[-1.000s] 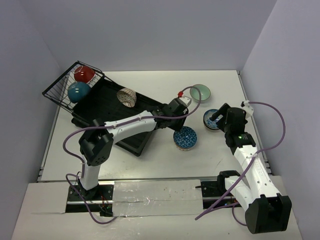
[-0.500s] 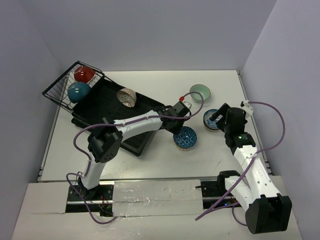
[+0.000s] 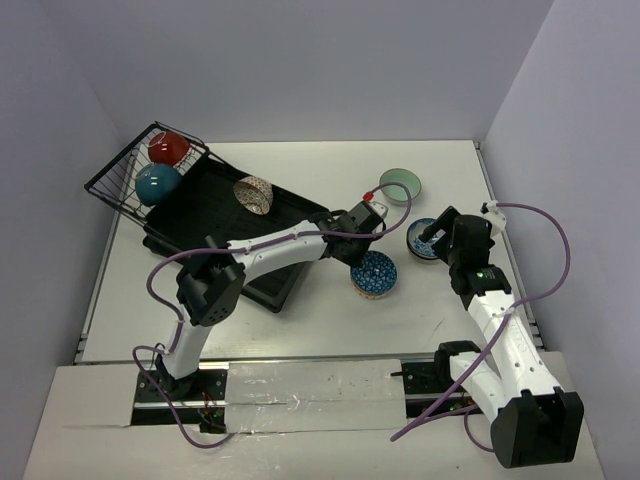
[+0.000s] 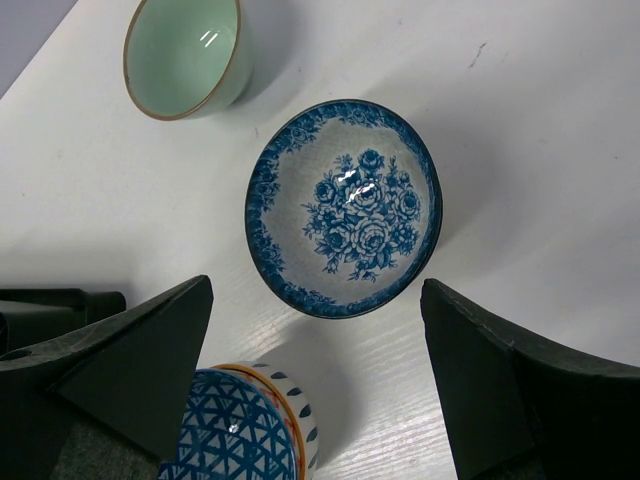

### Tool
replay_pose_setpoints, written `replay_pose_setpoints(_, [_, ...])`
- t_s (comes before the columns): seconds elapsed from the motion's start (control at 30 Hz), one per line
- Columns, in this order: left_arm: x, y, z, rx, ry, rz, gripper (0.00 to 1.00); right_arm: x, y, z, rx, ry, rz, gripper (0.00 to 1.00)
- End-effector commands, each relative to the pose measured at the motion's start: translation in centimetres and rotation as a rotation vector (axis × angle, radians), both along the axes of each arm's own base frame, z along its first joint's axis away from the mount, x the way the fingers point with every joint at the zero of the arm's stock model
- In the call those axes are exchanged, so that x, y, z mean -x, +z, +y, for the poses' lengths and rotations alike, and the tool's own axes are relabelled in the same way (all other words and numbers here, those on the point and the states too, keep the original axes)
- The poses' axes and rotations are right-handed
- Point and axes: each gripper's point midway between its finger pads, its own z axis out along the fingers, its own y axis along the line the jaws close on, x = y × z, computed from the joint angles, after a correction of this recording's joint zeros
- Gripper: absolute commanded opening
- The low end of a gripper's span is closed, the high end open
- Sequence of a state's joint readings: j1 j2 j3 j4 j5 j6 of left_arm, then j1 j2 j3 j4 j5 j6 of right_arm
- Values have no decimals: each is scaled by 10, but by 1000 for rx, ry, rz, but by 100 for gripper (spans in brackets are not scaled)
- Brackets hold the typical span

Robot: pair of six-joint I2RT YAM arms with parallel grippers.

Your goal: Load the bowls into the dish rack

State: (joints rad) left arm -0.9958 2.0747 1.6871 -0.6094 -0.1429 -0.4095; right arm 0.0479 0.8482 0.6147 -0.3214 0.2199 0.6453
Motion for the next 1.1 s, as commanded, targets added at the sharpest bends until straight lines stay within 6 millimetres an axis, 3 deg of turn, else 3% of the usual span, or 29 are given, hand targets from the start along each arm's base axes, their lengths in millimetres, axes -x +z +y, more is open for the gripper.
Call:
replay_pose_setpoints(0.0, [-3,28,-10,50,-13,-41,7,-3,9,-1,14,0,-48,92])
replay_pose_setpoints(0.03, [-2,28,-10,52,-14,-41,1,-3,9,-1,14,-2,-48,92])
replay_pose_setpoints(0.17, [-2,41,-11,80,-30,-70,0,-3,10,-1,13,0,-51,92])
replay_pose_setpoints(0.37, [-8,93,-11,185,-76,-210,0,-3,11,-1,13,2,-56,92])
replay_pose_setpoints(0.47, [-14,129,-1,222,-92,-324,0,-3,12,-1,13,2,-59,92])
replay_pose_setpoints(0.53, [-19,140,8,195,-104,-395,0,-3,13,0,12,5,-62,92])
replay_pose_setpoints(0.7, [-35,194,45,165,-78,-666,0,-3,16,1,10,9,-69,92])
replay_pose_setpoints(0.77, [-43,207,80,63,-67,-810,0,-3,17,2,9,12,-75,92])
replay_pose_setpoints(0.8, [-50,230,84,103,-29,-910,0,-3,18,2,8,15,-78,92])
replay_pose_setpoints(0.87, [-56,239,115,2,-32,-1043,0,-3,18,3,8,20,-84,92])
replay_pose_setpoints(0.9, [-60,258,122,30,-5,-1123,0,-3,18,5,5,27,-83,92])
replay_pose_setpoints(0.97, [-63,261,141,-51,-47,-1219,0,-3,21,6,5,34,-91,92])
replay_pose_setpoints(1.0, [-64,278,147,-29,-28,-1293,0,-3,21,6,8,32,-91,92])
replay_pose_setpoints(1.03, [-65,282,153,-85,-53,-1356,0,-3,21,6,8,32,-92,92])
replay_pose_setpoints(1.07, [-65,271,160,-113,-75,-1388,0,-3,21,6,9,32,-91,92])
